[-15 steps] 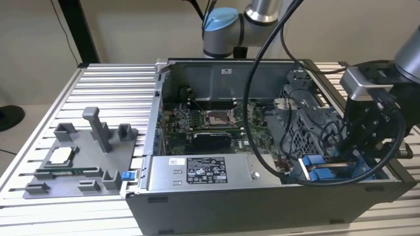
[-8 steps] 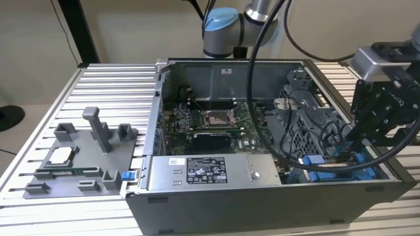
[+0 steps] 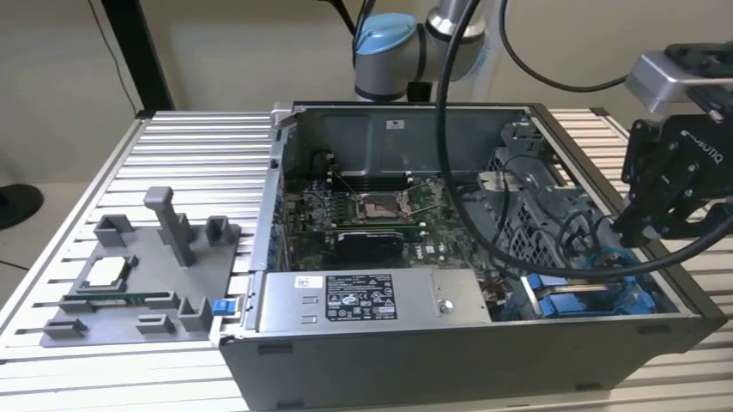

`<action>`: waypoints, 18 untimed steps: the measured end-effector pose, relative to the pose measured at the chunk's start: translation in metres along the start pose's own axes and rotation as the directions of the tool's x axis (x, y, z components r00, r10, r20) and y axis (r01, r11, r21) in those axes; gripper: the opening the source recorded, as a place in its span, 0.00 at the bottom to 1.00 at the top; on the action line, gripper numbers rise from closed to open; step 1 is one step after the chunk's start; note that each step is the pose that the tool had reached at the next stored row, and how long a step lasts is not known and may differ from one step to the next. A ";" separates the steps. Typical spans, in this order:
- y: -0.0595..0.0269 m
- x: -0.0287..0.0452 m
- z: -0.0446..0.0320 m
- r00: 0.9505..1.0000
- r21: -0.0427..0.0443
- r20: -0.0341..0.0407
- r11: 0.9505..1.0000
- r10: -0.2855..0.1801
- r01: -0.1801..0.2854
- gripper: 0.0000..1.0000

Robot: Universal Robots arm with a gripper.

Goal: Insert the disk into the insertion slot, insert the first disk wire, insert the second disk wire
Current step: 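Insert the first disk wire, then insert the second disk wire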

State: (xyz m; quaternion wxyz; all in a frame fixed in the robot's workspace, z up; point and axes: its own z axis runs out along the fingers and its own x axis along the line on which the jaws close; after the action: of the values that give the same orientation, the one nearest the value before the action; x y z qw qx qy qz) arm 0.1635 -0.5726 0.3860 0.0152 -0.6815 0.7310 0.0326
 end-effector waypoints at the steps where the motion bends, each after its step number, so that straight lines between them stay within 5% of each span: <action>1: -0.0010 -0.0004 0.0000 1.000 0.000 0.000 1.000 -0.001 0.001 1.00; 10: -0.0144 -0.0049 -0.0002 1.000 0.000 0.000 1.000 -0.007 0.007 1.00; 18: -0.0175 -0.0140 0.0003 1.000 -0.001 0.000 1.000 -0.009 0.009 1.00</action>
State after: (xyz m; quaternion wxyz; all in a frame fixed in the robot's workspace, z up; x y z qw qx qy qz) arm 0.1819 -0.5599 0.3862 0.0151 -0.6846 0.7280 0.0326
